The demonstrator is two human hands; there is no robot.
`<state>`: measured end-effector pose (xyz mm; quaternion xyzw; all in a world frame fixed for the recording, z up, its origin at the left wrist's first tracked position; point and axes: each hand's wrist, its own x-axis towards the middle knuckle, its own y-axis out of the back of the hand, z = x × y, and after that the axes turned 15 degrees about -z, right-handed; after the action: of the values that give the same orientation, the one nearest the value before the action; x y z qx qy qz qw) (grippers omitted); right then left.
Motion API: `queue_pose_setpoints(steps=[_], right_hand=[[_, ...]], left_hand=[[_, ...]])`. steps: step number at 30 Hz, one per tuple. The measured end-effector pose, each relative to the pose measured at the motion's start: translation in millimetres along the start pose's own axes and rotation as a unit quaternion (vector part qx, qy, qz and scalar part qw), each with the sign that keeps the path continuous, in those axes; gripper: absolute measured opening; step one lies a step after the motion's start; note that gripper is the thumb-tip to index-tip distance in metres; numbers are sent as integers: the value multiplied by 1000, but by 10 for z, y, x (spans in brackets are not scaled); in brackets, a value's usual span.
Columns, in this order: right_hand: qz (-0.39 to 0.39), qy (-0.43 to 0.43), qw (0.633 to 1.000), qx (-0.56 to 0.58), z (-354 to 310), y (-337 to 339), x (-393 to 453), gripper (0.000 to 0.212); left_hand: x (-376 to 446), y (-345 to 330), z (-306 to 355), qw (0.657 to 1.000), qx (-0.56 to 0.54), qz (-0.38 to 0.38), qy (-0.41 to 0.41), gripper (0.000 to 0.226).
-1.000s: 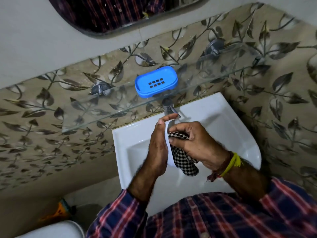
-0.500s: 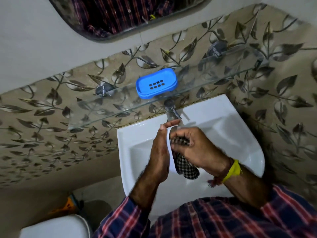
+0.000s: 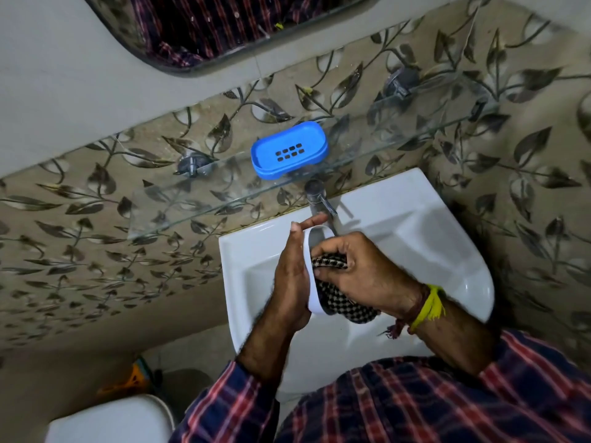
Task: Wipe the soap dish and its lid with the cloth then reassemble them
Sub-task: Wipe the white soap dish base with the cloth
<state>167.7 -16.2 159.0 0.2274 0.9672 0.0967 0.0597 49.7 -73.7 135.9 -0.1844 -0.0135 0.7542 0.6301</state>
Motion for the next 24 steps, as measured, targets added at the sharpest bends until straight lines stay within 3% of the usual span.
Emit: queue_pose_setpoints(steps=[4,7,10,15,17,19,21,23,24], right_hand=[[-94,12,991,-91,-14,-85,-70,11],[-100,30,986,-128,-9,-57,-113,20],[-126,54,984,-113,-36,-24,-159,6],[-59,31,988,-142,9,-138,-124,26],[-36,16,999,-29,12,-127,-111,29],[15,-12,997,76,-3,-21,-99,26],[51,-24,988,145,-56,124,-84,18],[40,-30,978,204,-90,225,-69,18],[26,-33,973,226,-106,236,-61,22]], left_hand=[[-2,60,101,998,48,36,-6,47],[6,69,137,999,43,31,-5,45],[32,33,194,999,17,47,15,42],[82,19,197,995,-32,60,68,50],[68,53,206,997,4,52,63,58],[-25,126,160,992,117,37,-28,65],[-121,215,2,947,274,-34,-165,73],[-157,227,-159,899,354,-110,-234,81],[-132,207,-200,890,361,-119,-251,82]])
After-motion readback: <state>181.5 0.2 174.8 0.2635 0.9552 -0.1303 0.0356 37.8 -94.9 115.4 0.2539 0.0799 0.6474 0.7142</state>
